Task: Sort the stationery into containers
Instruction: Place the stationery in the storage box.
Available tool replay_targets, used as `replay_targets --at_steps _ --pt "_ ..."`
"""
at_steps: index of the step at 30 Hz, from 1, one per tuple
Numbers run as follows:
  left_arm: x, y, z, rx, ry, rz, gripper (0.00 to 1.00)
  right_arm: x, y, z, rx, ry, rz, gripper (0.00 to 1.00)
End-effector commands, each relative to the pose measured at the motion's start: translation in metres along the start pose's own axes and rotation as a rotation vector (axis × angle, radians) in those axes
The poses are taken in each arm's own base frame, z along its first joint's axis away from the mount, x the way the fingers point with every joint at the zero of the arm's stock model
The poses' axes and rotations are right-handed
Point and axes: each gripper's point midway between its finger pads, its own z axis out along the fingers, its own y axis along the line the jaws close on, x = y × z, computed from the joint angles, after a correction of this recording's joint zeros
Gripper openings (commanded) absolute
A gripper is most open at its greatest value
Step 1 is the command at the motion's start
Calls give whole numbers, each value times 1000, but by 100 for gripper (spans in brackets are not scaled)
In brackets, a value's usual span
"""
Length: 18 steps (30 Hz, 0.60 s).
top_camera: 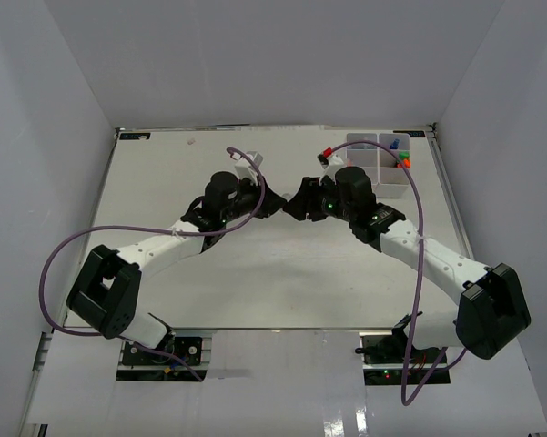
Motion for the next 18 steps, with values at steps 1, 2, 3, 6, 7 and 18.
replay_targets --at_steps 1,2,3,6,7,18 --pt "-14 -20 -9 58 -46 44 0 -26 18 -1 -41 -67 -15 56" --pt "-12 -18 -9 53 -44 43 0 -26 19 -1 -45 -69 -15 52" --pt "-11 -18 -8 54 -43 43 0 -27 19 -1 -46 -73 -16 50" --pt "-11 -21 -9 67 -47 47 1 -27 19 -1 -48 -74 -18 41" --pt "-10 -22 -9 70 -46 49 1 -26 19 0 -50 -71 -18 38" --pt "-8 -10 -11 -4 -50 52 39 -26 -4 -7 66 -90 -60 8"
